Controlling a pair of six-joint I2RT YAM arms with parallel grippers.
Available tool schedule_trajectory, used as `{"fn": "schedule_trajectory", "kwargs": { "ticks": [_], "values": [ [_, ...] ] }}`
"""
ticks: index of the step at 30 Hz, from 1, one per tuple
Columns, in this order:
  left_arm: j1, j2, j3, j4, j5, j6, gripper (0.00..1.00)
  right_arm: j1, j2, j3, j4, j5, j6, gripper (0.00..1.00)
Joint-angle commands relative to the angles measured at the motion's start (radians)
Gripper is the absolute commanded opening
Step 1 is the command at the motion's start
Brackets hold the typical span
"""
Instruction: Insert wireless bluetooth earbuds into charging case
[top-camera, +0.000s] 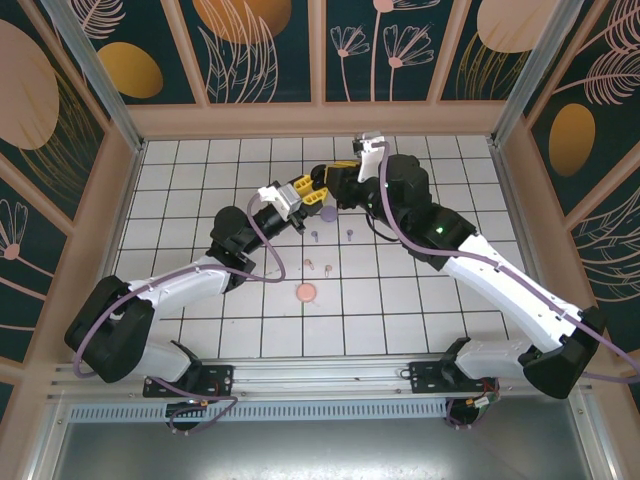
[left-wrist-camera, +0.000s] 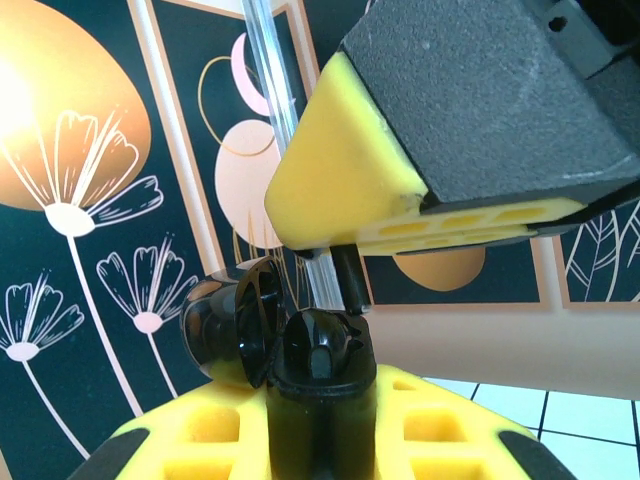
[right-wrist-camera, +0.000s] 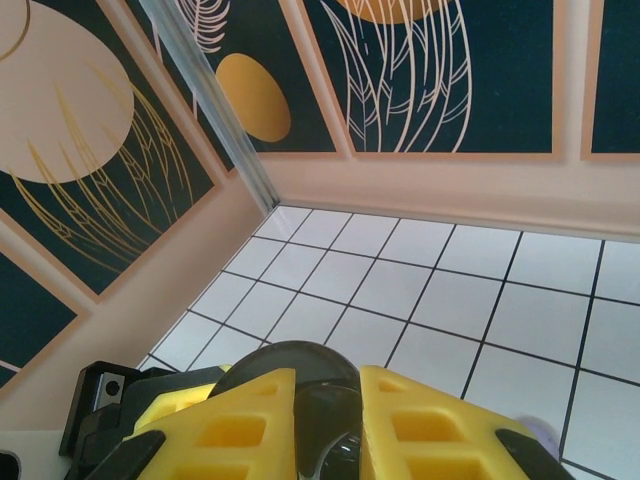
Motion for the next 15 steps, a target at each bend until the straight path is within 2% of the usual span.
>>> {"fn": "schedule_trajectory", "kwargs": {
  "ticks": [1,15],
  "values": [
    [-0.005,0.007,0.028,0.024,0.016,-0.015,0.0,0.01,-0.026,-0.013,0.047,-0.02,0.001,0.19],
    [-0.005,0.003,0.025,0.03,0.027,-0.022,0.0,0.009,-0.004,-0.02,0.041,0.014,-0.018,0.18]
  ]
}}
